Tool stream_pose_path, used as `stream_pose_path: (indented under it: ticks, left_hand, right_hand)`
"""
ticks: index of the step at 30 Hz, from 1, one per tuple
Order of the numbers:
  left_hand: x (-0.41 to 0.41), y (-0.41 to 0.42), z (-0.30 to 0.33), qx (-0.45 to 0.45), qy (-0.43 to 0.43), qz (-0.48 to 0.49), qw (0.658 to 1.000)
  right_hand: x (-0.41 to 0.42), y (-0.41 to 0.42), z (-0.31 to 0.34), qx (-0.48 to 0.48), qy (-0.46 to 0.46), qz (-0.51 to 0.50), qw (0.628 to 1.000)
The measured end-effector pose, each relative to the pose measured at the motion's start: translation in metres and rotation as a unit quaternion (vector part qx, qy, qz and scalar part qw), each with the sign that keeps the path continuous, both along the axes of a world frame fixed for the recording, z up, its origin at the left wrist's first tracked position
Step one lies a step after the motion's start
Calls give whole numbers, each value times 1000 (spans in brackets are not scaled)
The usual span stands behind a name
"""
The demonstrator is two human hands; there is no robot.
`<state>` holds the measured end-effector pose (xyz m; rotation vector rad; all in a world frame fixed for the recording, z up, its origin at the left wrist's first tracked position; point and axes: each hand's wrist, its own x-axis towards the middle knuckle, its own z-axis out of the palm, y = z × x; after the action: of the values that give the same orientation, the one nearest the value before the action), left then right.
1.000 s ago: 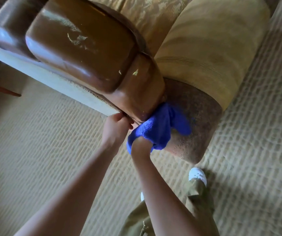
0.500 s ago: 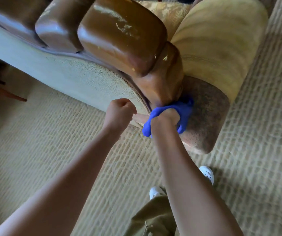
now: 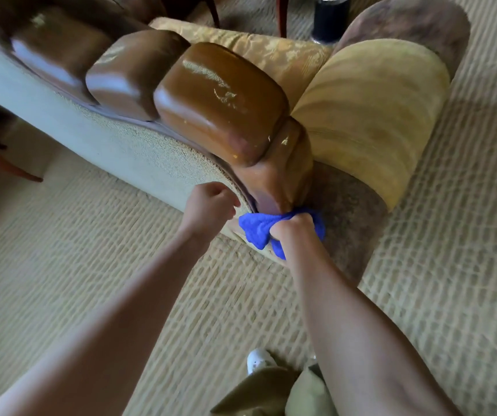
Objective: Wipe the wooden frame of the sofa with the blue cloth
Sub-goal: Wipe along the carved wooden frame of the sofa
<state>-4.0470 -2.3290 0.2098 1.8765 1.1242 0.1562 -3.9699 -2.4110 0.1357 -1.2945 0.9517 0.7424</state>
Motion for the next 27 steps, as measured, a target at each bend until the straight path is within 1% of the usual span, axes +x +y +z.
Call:
stream_pose_path:
  ticks: [1,2,3,4,5,6,7,9,10,11,13,14,15,16,17,19,20,24,25,26,27]
  left_hand:
    - [2,-1,-3,-5,2,5,1000]
    - [4,-4,-5,-12,5,12,1000]
    - [5,-8,-8,-20,12,16,1000]
    - [6,-11,-10,-29,18,19,999]
    - [7,-15,-12,-37,24,22,999]
    - [8,-18,-12,-43,28,28,998]
    - [7,-21,-13,-45,32,36,998]
    - [7,-21,-14,-39,37,54,997]
    - [7,-19,-13,-30,43,65,997]
    - [6,-18,-13,-17,51,75,996]
    - [4,-16,-12,4,62,85,994]
    - [3,-17,-10,10,66,86,994]
    - [1,-18,-10,14,69,88,994]
    - [0,-19,-10,17,67,92,993]
    - [-2,-21,-10,16,65,99,993]
    - [-4,-24,-10,13,66,106,992]
    - [-4,-27,-10,10,70,105,992]
    - [-9,-35,-5,-6,71,91,993]
    - [-10,-35,-2,-8,65,90,994]
    - [-11,-36,3,-8,58,91,994]
    - [-12,-36,8,-7,48,94,994]
  right_hand:
    - [4,-2,-10,83,55,-129,987]
    - [2,-6,-8,162,112,-245,949]
    - [1,-12,-7,153,94,-193,965]
    - [-5,-13,-6,113,91,-130,981]
    - [-10,-17,-8,123,78,-40,989]
    - [-16,-16,-2,170,103,-6,980]
    - [-17,-13,-4,227,139,-62,962]
    - [-5,-5,2,237,134,-211,939]
    - [-1,-1,5,246,165,-253,921]
    - [-3,-3,20,253,166,-209,930]
    - [-2,-19,51,230,134,-112,958]
    - [-5,-26,62,238,152,-114,952]
    - [-6,-23,60,212,136,-185,950]
    - [-4,-18,57,225,161,-313,909]
    - [0,-10,52,192,146,-349,906]
    - [10,1,35,113,150,-356,915]
    - [9,4,32,113,157,-345,918]
    - [3,-8,47,206,198,-270,920]
    - [5,-7,50,246,209,-238,916]
    - [7,-7,57,294,230,-204,905]
    - [9,-8,66,318,232,-182,901]
